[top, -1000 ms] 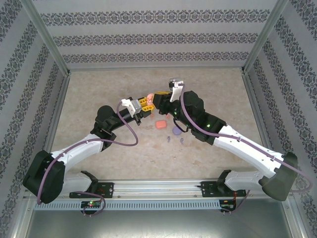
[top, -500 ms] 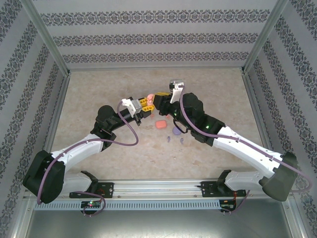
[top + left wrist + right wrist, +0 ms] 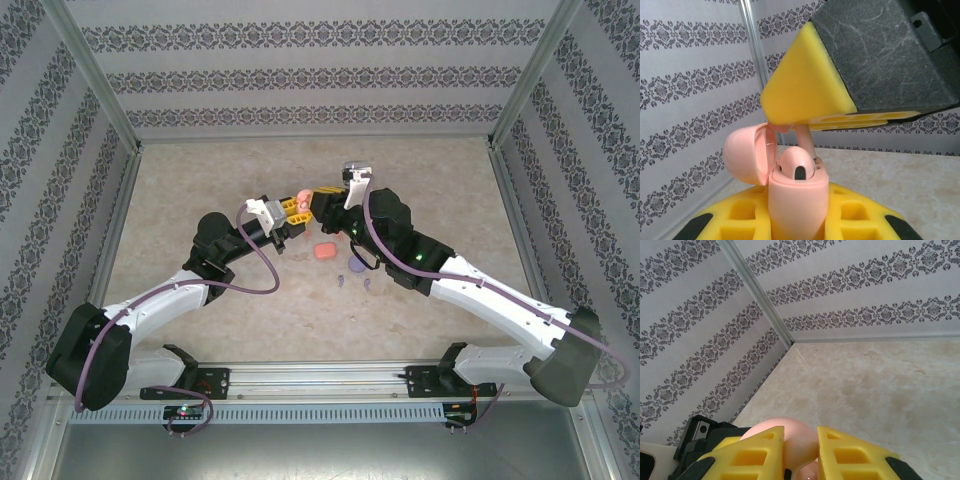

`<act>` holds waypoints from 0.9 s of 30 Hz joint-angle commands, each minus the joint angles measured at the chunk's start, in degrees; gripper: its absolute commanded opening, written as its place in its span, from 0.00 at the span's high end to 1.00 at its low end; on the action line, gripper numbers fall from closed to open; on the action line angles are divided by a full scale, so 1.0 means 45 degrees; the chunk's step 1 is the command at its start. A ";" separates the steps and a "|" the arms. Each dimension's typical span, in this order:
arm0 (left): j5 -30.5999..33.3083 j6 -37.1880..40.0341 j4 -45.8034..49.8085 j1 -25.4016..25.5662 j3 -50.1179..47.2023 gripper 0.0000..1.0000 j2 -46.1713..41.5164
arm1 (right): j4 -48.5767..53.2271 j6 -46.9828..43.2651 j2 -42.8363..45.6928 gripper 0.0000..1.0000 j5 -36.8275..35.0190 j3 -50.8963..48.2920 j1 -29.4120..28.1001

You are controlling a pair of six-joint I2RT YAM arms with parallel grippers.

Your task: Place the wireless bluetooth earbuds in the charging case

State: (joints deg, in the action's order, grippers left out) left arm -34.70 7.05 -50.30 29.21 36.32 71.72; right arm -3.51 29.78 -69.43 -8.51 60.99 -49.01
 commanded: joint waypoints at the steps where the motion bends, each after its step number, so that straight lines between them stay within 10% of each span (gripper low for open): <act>1: -0.0068 -0.0237 -0.1121 0.0143 0.0513 1.00 -0.0161 | 0.0314 -0.0279 -0.0301 0.79 0.0187 -0.0294 -0.0201; 27: -0.0659 -0.0470 -0.1130 0.0162 0.0541 1.00 -0.0303 | 0.0132 -0.0072 -0.0307 0.82 0.0054 -0.0393 -0.0590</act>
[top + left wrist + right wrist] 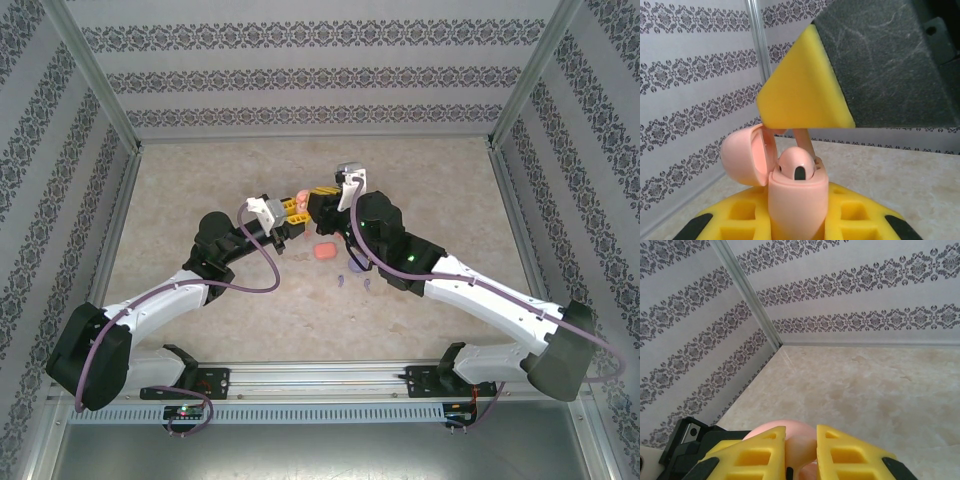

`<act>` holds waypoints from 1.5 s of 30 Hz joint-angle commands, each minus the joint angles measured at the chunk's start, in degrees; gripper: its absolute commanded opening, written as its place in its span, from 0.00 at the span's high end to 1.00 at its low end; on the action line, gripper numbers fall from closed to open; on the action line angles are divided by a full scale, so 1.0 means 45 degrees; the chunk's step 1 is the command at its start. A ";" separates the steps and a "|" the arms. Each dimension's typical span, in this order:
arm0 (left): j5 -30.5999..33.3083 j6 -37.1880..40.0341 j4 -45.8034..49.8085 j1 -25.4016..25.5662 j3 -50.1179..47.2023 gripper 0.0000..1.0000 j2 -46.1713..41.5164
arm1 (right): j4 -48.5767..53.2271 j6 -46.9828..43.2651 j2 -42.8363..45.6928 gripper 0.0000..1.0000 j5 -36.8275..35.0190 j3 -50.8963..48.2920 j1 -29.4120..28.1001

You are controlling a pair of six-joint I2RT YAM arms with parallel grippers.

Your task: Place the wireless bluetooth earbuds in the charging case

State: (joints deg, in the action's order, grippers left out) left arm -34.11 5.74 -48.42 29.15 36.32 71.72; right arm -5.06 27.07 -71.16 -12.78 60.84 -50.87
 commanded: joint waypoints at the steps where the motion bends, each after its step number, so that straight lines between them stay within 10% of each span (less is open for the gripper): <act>1: -0.0888 -0.0181 -0.1544 0.0174 0.0532 1.00 -0.0336 | 0.0362 0.0628 0.0108 0.82 0.1083 -0.0339 -0.0179; 30: -0.0527 -0.0042 -0.1444 0.0448 0.0623 1.00 -0.1096 | 0.1083 -0.0294 -0.0364 0.83 0.1053 -0.0644 -0.0901; 45: -0.0407 -0.0164 -0.1474 0.0557 0.0401 1.00 -0.0908 | 0.1138 0.0455 0.1192 0.33 0.0629 0.0669 -0.0271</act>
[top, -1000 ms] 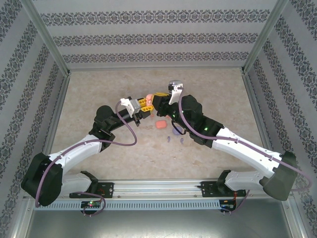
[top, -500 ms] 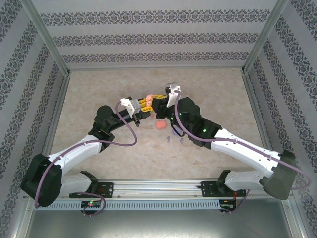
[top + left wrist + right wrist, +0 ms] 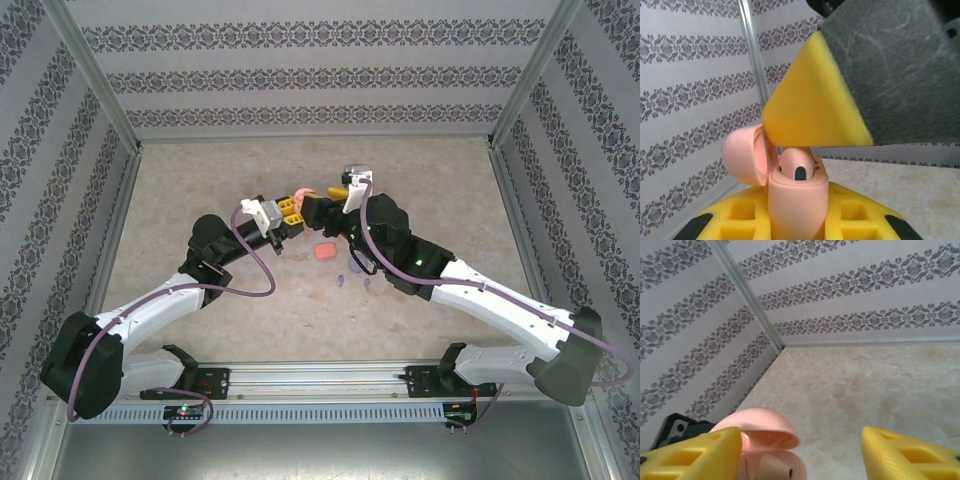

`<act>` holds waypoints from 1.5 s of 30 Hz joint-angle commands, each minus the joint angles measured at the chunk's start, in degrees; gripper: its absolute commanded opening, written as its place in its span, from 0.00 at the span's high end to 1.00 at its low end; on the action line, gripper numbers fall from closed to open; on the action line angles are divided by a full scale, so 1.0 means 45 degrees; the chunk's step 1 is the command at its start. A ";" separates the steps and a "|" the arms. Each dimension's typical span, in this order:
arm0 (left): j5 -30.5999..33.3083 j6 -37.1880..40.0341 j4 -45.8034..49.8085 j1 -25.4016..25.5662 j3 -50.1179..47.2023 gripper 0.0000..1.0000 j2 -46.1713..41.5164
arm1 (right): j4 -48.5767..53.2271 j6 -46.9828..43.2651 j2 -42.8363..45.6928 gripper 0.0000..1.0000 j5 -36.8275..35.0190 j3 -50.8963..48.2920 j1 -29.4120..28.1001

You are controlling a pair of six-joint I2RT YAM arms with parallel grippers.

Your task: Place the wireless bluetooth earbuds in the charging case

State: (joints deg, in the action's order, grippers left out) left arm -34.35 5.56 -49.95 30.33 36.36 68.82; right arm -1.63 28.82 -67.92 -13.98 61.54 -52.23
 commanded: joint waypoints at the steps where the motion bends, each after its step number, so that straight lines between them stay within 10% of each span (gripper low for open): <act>1: -0.0319 -0.0142 -0.1161 0.0292 0.0376 1.00 -0.0200 | 0.0419 0.0111 0.0679 0.31 0.1023 0.0579 0.0086; 11: -0.0316 -0.0494 -0.1467 0.0321 0.0033 1.00 0.0425 | 0.1846 0.0858 0.1034 0.32 0.2420 0.1296 0.1261; 22: -0.0731 -0.0460 -0.0824 0.0361 -0.0331 1.00 0.0432 | 0.5168 0.0485 -0.2227 0.81 0.5513 0.4956 0.3290; 31: -0.0673 -0.0357 -0.0590 0.0412 -0.0075 1.00 0.0676 | 0.6931 0.0082 -0.3878 0.94 0.7664 0.6367 0.3403; 45: 0.0135 -0.1469 -0.0910 0.0409 0.0194 1.00 0.1606 | 0.6292 0.1309 0.0358 0.91 0.4766 0.2107 0.3760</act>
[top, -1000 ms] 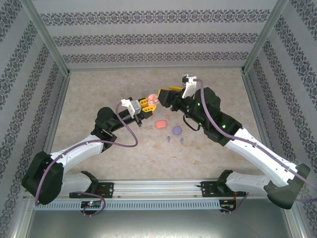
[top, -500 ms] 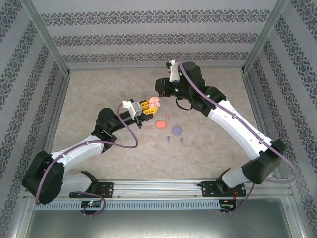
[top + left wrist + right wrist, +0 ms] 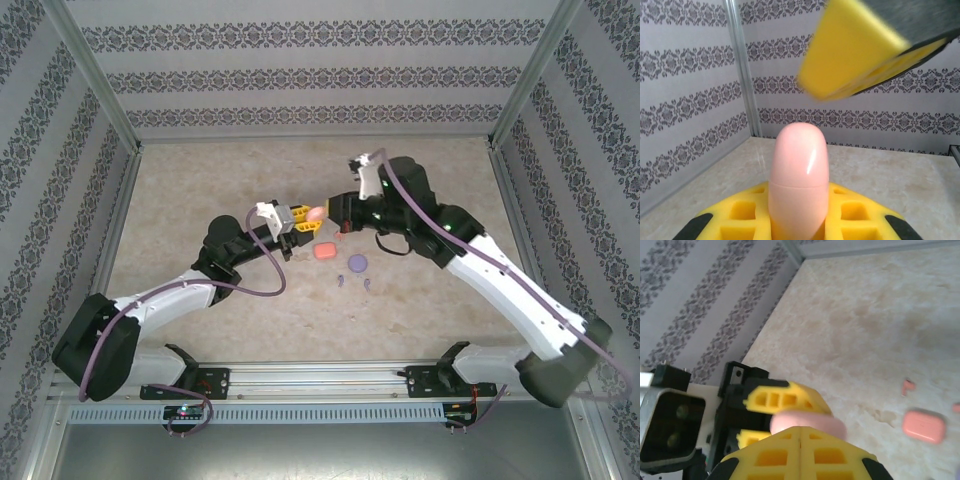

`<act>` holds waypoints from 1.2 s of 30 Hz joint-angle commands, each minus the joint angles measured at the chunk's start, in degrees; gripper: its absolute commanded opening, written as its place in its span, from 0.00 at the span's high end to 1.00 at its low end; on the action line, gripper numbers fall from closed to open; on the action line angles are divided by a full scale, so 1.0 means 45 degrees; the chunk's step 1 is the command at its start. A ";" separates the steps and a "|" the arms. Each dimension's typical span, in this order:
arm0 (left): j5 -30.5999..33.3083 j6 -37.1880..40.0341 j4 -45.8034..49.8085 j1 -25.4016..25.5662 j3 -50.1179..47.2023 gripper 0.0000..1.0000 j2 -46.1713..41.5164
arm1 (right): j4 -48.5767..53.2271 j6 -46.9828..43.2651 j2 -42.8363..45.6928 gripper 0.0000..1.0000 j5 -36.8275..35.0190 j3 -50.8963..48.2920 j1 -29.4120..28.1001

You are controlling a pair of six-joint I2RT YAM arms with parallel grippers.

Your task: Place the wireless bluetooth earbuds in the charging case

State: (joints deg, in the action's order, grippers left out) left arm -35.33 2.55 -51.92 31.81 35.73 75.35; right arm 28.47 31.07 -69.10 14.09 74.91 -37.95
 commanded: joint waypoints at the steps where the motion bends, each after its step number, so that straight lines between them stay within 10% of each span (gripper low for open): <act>1: 0.0607 -0.1133 -0.0434 0.0094 0.0254 1.00 0.0234 | -0.0627 0.1083 0.0904 0.88 -0.1703 -0.1308 0.0840; 7: 0.2316 -0.2482 0.0657 0.0059 -0.0619 1.00 0.0308 | -0.1002 0.1306 0.1907 0.70 -0.2509 -0.3132 0.1111; 18: 0.5278 -0.4510 0.4093 -0.0269 -0.1932 1.00 -0.0711 | -0.0623 0.0663 0.1914 0.02 -0.3247 -0.4598 0.1208; 26: 0.4166 -0.6139 0.6426 -0.1972 -0.1066 1.00 0.0208 | 0.0440 0.0766 0.1507 0.02 -0.6543 -0.4036 0.1295; 36: 0.0453 -0.6640 0.9213 -0.4219 0.2887 1.00 0.4412 | -0.0561 0.0429 0.1974 0.02 -0.4216 -0.5081 0.2558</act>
State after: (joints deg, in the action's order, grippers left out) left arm -26.26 -25.80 -16.49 14.59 44.10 91.22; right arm 27.18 32.69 -61.36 -6.33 53.45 -27.07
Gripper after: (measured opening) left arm 0.195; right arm 0.981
